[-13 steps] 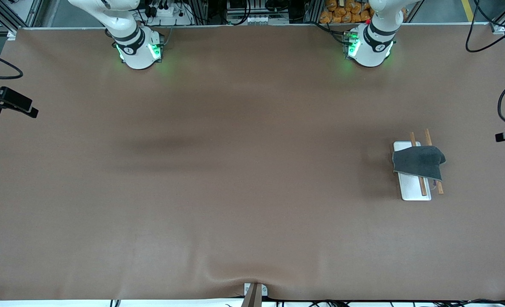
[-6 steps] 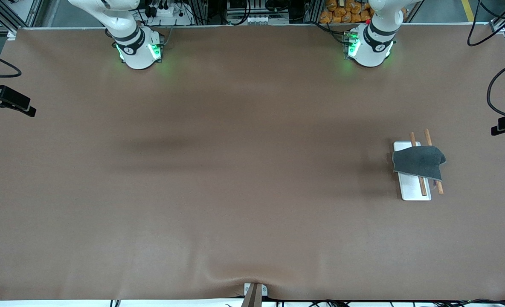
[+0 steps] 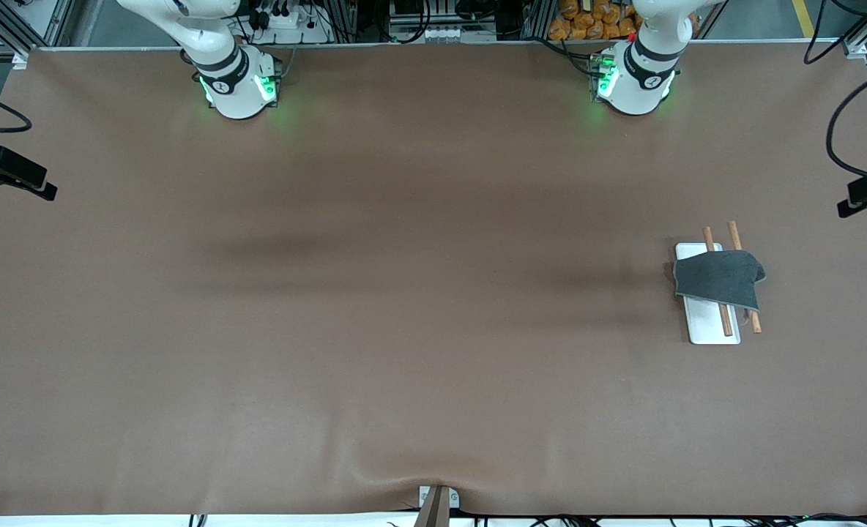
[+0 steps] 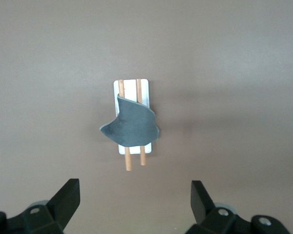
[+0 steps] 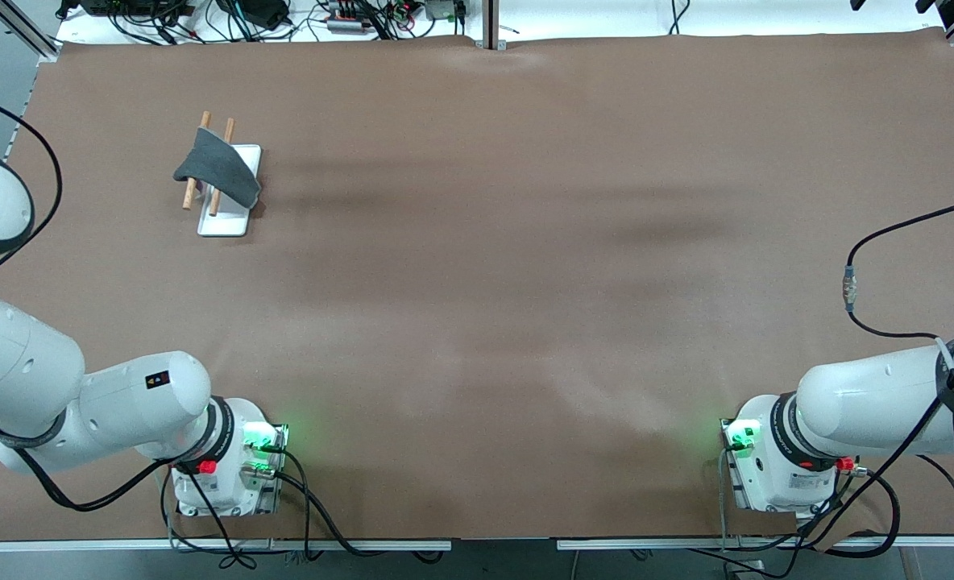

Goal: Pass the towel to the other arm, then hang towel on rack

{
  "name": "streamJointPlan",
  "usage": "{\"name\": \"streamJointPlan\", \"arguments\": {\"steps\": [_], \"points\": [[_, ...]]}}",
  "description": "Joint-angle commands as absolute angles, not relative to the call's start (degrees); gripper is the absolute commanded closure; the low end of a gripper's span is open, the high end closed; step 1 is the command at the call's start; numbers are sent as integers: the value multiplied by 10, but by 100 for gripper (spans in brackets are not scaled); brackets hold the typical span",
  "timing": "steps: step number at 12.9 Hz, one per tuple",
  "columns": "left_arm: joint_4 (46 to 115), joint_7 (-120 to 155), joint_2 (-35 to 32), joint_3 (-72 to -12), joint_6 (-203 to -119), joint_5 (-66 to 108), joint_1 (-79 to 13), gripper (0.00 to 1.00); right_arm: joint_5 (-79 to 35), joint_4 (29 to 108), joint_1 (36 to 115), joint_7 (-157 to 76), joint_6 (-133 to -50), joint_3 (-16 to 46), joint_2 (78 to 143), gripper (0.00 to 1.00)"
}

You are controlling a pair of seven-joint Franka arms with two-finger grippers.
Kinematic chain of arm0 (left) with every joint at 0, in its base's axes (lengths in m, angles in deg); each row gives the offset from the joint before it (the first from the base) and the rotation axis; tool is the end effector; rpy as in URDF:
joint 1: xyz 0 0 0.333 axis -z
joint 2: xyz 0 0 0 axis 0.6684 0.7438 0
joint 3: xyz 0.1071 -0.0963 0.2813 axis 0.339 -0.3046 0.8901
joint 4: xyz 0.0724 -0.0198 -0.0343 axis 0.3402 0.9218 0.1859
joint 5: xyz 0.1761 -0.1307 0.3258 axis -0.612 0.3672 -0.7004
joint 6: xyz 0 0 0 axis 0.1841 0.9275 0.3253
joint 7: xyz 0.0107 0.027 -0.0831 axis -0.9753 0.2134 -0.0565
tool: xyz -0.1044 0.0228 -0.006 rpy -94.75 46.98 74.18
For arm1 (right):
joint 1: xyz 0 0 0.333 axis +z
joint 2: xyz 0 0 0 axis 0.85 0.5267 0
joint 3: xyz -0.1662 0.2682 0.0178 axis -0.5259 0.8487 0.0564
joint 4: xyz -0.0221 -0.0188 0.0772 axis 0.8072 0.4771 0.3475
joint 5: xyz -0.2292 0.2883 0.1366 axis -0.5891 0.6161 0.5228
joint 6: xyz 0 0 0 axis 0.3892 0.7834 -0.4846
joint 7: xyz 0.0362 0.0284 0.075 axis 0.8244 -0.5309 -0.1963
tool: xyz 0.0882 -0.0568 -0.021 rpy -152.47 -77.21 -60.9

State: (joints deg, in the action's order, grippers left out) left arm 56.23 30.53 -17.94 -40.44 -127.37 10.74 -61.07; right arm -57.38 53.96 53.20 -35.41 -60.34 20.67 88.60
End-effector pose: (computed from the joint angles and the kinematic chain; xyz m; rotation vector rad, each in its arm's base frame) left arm 0.5878 0.0468 0.6418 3.1150 -0.0968 -0.0380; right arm 0.5526 -0.0429 0.6436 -3.1136 0.1304 0.0571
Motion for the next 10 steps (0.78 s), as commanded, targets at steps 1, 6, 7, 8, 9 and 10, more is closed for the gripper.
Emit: {"name": "streamJointPlan", "arguments": {"steps": [1,6,7,8,9,10], "points": [[590,288,-204,-388,-1272,108,-586,0,-577,533,519,-358,-600,215,883,0],[691,230,-283,-272,-1281,123,-461,0,-577,533,520,-358,-599,215,883,0],[711,212,-300,-271,-1286,125,-447,0,-577,532,519,-358,-599,214,883,0],[730,181,-317,-266,-1289,124,-428,0,-577,532,519,-358,-599,214,883,0],[739,161,-326,-264,-1289,124,-417,0,-576,529,519,-358,-598,214,883,0],[739,160,-328,-263,-1288,124,-414,0,-576,529,519,-358,-597,214,883,0]]}}
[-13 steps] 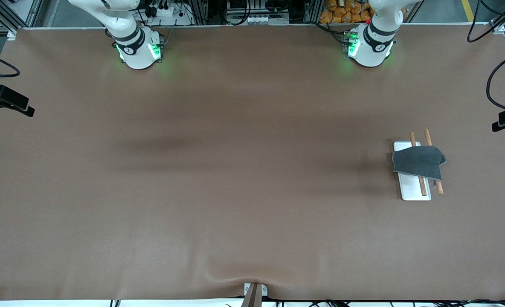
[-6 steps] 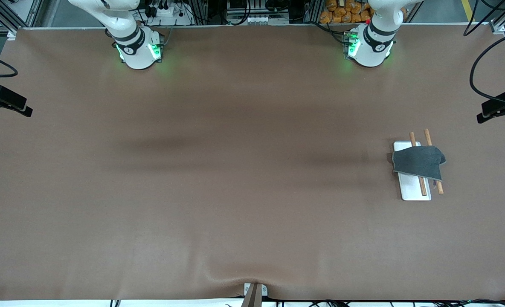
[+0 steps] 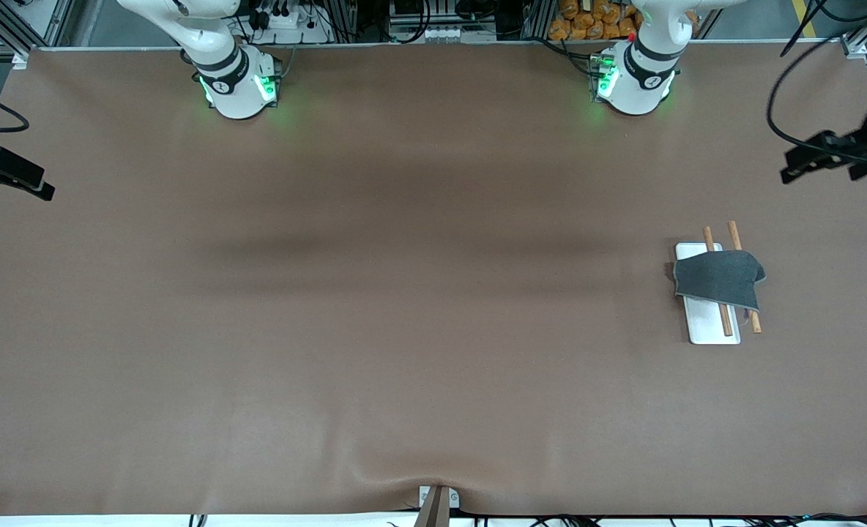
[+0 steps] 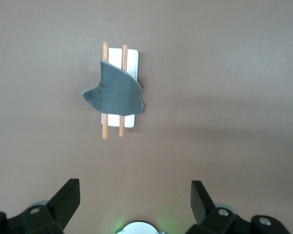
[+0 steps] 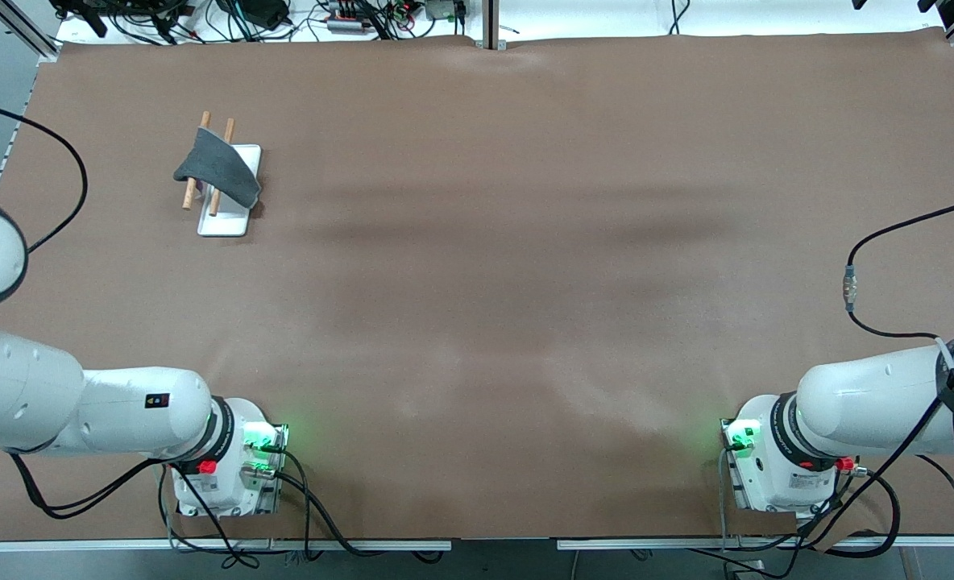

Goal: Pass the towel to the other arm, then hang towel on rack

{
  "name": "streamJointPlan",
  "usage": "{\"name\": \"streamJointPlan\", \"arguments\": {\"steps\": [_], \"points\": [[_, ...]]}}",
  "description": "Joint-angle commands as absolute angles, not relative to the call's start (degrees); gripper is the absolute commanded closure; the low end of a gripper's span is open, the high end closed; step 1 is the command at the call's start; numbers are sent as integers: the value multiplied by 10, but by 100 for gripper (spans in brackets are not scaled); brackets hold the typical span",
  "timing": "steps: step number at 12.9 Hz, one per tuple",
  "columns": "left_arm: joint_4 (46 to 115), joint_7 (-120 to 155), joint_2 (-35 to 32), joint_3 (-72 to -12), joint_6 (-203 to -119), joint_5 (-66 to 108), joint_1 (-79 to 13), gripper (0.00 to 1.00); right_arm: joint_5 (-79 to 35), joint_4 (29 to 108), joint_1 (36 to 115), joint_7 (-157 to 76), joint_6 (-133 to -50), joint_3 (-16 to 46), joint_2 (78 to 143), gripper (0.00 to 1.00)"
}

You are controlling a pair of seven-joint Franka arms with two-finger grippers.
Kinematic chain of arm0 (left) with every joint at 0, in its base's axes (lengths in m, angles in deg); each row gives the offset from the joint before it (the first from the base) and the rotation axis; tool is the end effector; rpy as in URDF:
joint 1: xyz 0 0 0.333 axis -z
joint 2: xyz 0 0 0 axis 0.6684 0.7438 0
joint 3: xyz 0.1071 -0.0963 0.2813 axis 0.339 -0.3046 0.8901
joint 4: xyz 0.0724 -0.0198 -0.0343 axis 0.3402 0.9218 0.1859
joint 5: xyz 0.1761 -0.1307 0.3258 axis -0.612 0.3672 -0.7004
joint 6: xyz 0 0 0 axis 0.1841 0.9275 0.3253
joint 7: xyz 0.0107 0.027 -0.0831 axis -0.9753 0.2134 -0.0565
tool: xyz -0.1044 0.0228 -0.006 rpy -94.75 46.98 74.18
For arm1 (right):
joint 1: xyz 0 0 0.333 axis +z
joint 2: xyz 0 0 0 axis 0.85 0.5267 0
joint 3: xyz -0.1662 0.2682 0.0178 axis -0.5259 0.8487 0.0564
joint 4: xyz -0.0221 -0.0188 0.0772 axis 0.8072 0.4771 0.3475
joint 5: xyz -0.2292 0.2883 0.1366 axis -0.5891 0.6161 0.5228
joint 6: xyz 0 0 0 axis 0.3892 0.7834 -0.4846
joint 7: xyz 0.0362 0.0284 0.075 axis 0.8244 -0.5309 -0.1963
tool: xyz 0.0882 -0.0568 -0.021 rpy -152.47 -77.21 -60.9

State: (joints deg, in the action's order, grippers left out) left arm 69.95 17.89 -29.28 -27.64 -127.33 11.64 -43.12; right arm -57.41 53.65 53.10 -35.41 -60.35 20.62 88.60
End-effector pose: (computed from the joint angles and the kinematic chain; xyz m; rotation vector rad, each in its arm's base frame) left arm 0.5294 -0.0221 0.6394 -3.1234 -0.0999 0.1160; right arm 0.5525 -0.0444 0.6461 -3.1143 0.1345 0.0484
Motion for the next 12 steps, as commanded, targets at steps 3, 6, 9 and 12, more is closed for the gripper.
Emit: {"name": "streamJointPlan", "arguments": {"steps": [3,6,9,12], "points": [[762,137,-353,-262,-1286,124,-405,0,-577,529,520,-358,-592,214,883,0],[768,128,-363,-265,-1287,123,-405,0,-577,527,519,-358,-591,213,883,0],[762,140,-360,-266,-1284,120,-404,0,-576,520,514,-358,-584,214,883,0],[757,134,-358,-267,-1281,118,-404,0,-576,519,513,-358,-584,214,883,0]]}}
